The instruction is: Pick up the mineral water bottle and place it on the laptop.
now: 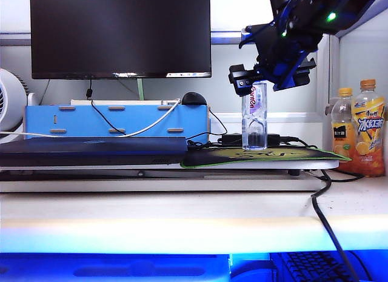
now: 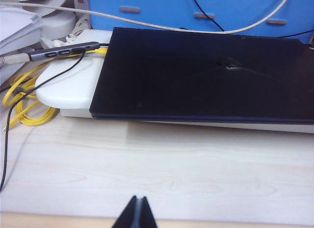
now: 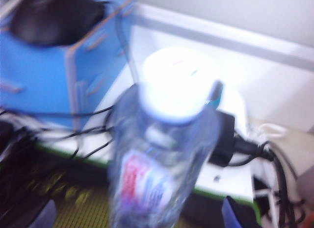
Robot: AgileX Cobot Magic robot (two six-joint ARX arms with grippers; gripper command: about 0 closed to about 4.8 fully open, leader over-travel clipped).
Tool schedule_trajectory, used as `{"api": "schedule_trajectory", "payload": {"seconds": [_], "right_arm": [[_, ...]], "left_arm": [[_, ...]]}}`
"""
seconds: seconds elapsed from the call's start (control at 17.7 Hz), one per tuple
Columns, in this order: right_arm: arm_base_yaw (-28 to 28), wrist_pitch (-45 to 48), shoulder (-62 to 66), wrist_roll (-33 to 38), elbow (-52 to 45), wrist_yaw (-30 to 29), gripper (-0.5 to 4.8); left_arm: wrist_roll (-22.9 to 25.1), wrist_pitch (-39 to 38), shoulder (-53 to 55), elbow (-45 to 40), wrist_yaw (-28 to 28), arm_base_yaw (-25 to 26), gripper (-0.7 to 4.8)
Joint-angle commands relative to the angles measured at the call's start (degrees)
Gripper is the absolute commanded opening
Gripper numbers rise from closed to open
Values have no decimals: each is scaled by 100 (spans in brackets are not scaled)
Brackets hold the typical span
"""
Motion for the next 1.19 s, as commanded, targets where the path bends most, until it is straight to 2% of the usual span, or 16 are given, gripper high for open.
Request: {"api": "schedule_trajectory", "payload": {"seconds": [0.06,0.45,0.62,0.68,0.73,0.85,0.9,1.19], "right_arm": [[-39,-20,262,-79,435,-168,479],[-68,-52,763,-79,811,-181,479],[-66,-85,837,-103,881,-13,479],[-66,-81,833,-181,885,-20,259],[-66,-81,833,-275,901,-17,100],[-55,-81,831,-295,920,-11,17],[-55,-81,831,-295,946,-15,-1],[-42,-81,774,-293,1279,-79,-1]], "left_arm": [[7,2,-11,0,11,2,-2],[9,2,-11,0,11,2,-2],[9,2,-11,0,13,2,-2],[7,2,-11,0,13,2,-2],[9,2,-11,0,13,2,-2],[7,4,-11,0,13,2,-2],[7,2,-11,0,13,2,-2],[9,2,-11,0,13,2,-2]]}}
